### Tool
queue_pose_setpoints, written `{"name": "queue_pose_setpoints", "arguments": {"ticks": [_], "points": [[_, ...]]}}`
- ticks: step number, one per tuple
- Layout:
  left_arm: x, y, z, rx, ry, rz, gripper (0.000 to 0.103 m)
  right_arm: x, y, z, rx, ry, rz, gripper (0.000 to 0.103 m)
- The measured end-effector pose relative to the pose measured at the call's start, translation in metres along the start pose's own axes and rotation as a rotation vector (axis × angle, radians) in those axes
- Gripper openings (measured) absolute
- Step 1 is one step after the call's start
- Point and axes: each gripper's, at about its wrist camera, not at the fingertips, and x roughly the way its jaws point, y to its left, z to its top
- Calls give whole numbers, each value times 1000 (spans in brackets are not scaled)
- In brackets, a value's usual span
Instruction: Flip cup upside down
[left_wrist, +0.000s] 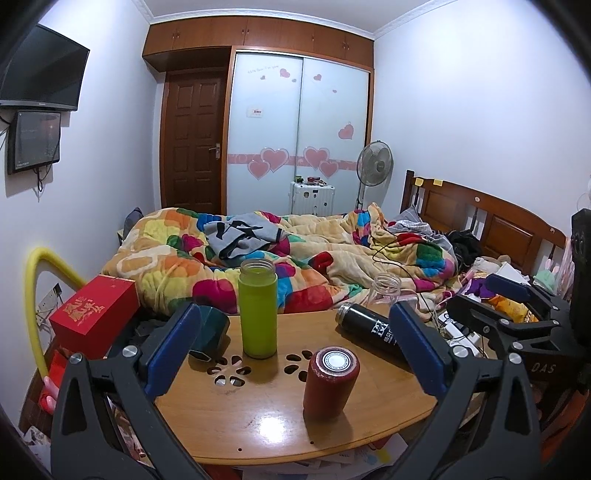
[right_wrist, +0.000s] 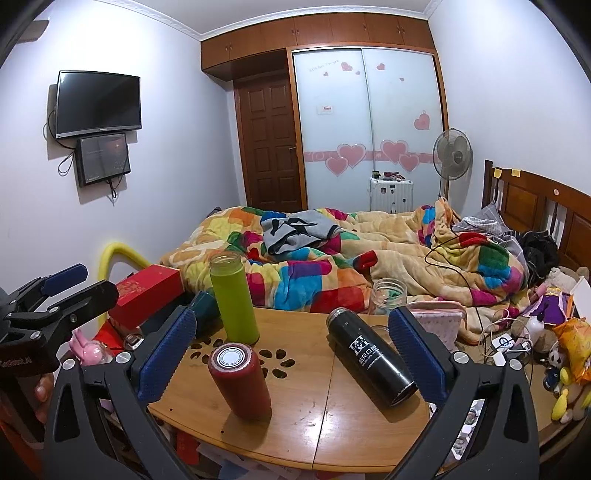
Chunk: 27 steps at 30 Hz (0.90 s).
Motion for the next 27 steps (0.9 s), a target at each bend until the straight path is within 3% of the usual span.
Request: {"name": "queue_pose_setpoints", "arguments": {"ticks": [27], "points": [[1, 1, 2, -18, 3, -13, 103, -1, 2, -1, -1, -2, 0, 103]]}}
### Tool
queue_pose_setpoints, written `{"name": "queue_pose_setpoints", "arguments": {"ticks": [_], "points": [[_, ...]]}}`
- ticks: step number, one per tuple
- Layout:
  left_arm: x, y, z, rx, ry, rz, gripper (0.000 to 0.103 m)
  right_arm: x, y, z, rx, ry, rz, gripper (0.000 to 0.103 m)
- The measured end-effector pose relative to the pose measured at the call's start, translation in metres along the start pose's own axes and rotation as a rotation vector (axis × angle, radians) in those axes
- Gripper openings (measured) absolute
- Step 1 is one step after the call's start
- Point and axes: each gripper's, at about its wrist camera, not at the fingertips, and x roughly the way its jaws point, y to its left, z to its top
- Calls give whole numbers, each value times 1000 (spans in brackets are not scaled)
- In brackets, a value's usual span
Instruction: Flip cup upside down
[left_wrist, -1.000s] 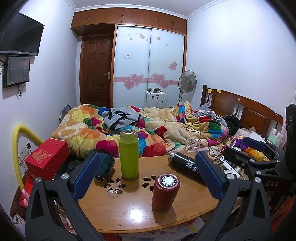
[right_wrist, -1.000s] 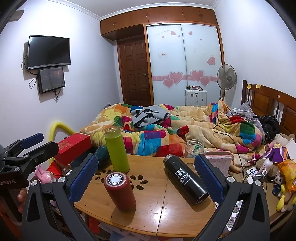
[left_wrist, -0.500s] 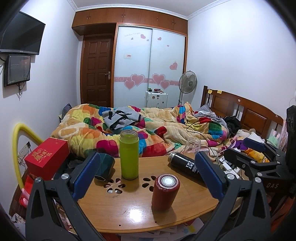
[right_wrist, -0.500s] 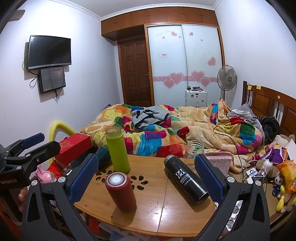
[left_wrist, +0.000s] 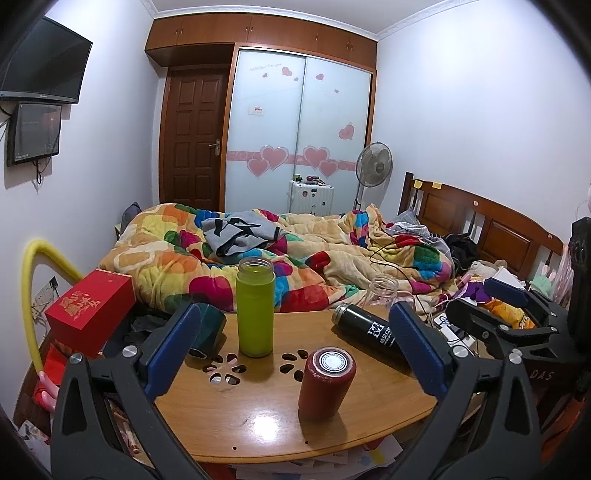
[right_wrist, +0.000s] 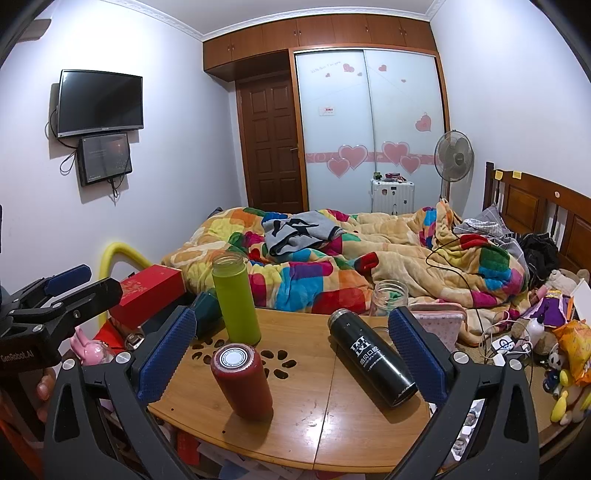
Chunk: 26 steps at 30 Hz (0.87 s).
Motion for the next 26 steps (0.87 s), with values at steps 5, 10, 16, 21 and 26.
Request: {"name": "queue_pose_setpoints", "arguments": {"ticks": [5, 10, 16, 21, 26], "points": [[0, -3, 1, 5, 4, -12, 103, 0, 0, 0, 0, 1, 1, 103], [0, -6, -1, 19, 5, -14, 103, 0, 1, 1, -1, 1, 2, 103], [-1, -7, -2, 17, 7, -21, 103, 0, 2, 4, 1, 3, 4, 103], [0, -8, -1, 10, 16, -30, 103, 0, 2, 3, -1, 3, 5, 103], [-1, -6, 0, 2, 14, -48, 103, 0, 3, 3, 0, 2, 4, 103]]}}
